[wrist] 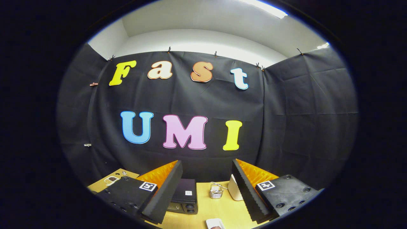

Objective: Open the toaster oven, put the food inside, and close the toaster oven door.

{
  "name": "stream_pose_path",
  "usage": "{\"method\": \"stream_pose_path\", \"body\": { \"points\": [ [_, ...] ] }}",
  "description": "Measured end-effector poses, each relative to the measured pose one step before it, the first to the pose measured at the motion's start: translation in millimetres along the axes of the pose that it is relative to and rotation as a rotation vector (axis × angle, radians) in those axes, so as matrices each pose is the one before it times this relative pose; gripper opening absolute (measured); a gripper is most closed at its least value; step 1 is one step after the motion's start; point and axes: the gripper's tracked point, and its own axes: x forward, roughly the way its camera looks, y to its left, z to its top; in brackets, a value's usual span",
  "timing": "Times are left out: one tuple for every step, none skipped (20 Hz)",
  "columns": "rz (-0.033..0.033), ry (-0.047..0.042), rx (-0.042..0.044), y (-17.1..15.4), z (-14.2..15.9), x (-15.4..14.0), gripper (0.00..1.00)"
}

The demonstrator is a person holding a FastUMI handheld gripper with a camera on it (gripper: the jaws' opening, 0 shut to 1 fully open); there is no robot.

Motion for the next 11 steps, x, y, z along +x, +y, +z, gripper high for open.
{"method": "stream_pose_path", "body": {
  "points": [
    [-0.00004,-0.00004,0.00838,-10.14,1.08,-2.69,0.98],
    [0.00092,0.00324,0.01042,-10.30,-0.40,0.35,0.98],
    [0.00166,0.00534,0.00910,-7.47,-1.81,-0.97,0.98],
    [-0.00006,0.00383,0.00915,-9.28,-1.62,-0.85,0.98],
    [0.00136,0.00179,0.00656,-7.77,-0.31,-0.60,0.98],
    [0.00049,0.00483,0.00296,-7.16,-2.60,0.77,0.98],
    [0.00172,0.00267,0.00267,-5.55,-1.87,0.81,0.98],
    [0.00543,-0.00157,0.00268,-4.94,-1.99,-1.41,0.98],
    [-0.00009,0.00731,-0.00004,-4.40,-4.88,-0.50,0.98],
    [0.00428,0.00761,0.00024,-3.97,-5.51,-0.47,0.98],
    [0.00148,0.00786,0.00137,-3.24,-4.68,-0.68,0.98]
  ]
}}
